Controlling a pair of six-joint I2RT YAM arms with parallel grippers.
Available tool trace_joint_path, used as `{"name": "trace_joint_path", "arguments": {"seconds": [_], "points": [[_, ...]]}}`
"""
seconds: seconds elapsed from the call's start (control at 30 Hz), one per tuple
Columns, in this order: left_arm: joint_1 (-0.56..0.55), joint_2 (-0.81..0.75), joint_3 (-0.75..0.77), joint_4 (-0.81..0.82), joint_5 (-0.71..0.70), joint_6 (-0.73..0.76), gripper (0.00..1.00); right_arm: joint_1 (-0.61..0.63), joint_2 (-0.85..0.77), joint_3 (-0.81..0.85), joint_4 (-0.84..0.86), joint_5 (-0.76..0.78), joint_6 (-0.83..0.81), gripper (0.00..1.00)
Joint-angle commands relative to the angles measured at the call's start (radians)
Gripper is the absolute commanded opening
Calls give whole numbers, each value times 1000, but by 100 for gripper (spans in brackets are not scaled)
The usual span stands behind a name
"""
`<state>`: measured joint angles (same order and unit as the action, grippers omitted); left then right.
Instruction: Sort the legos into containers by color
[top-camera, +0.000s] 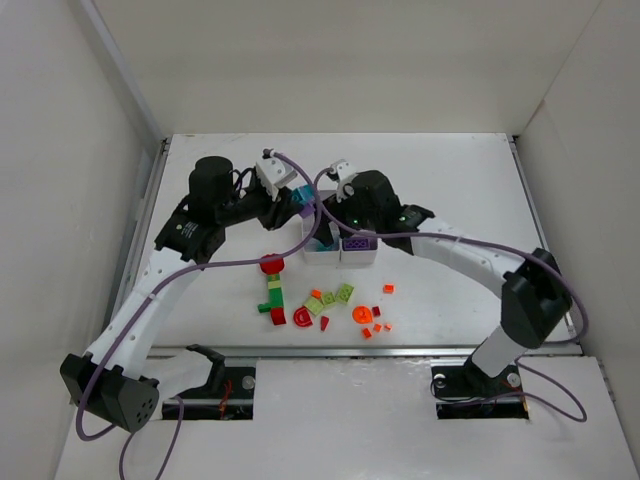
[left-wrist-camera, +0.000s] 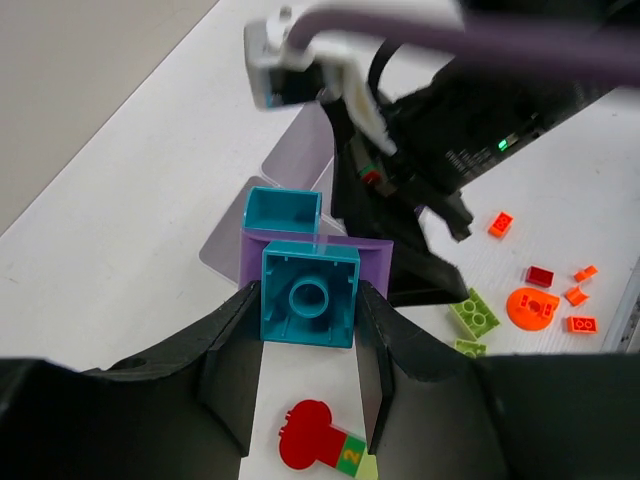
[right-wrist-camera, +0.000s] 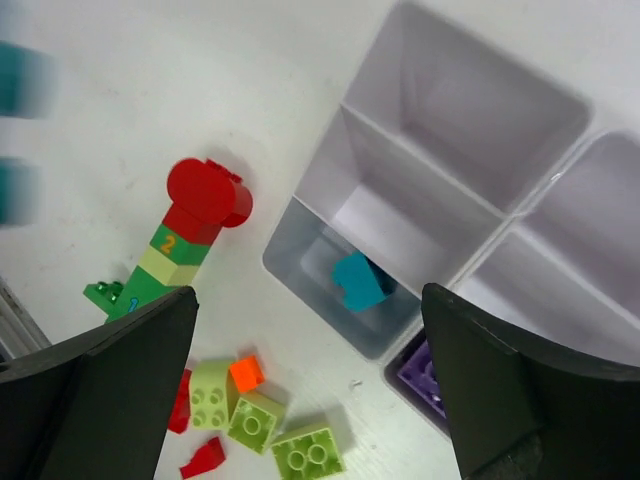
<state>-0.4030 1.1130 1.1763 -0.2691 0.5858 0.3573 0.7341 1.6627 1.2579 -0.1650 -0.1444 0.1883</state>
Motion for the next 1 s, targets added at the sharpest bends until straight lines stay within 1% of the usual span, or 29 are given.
{"name": "trace_joint_path", "arguments": {"seconds": [0.0,0.03,0.1,0.13,0.17,0.2,0.27,0.3,0.33,0.37,0.4,0.43,0.57,0.67,0.83,0.93,0.97], "points": [[4,-12,19,31,64,15,0,5,-139,-33,25,-10,-154,99],[4,-12,19,19,110,35,0,5,-196,-54,25,-24,-230,97],[4,-2,43,-4,179,66,0,5,-265,-100,25,-88,-308,96],[4,-2,43,-19,221,84,0,5,-343,-147,25,-116,-344,96],[4,8,60,-60,309,107,0,5,-383,-170,25,-147,-413,96],[4,24,69,-83,354,162,0,5,-423,-193,25,-212,-444,96],[4,42,95,-123,437,212,0,5,-534,-256,48,-270,-510,96],[4,63,105,-160,518,232,0,5,-566,-276,59,-290,-523,96],[4,76,130,-180,560,286,0,5,-616,-311,82,-305,-548,96],[4,88,144,-205,600,323,0,5,-633,-324,82,-317,-549,96],[4,112,157,-247,676,357,0,5,-647,-334,93,-317,-575,96],[4,123,167,-248,699,373,0,5,-647,-334,93,-298,-575,96],[-8,179,221,-285,715,373,0,5,-649,-325,93,-276,-610,96],[-29,214,250,-353,724,411,0,5,-592,-281,102,-273,-619,96],[-42,214,264,-386,735,425,0,5,-525,-235,142,-215,-619,96],[-42,214,255,-386,715,425,0,5,-524,-235,198,-256,-619,96],[-42,214,255,-386,715,425,0,5,-515,-235,208,-265,-609,94]]}}
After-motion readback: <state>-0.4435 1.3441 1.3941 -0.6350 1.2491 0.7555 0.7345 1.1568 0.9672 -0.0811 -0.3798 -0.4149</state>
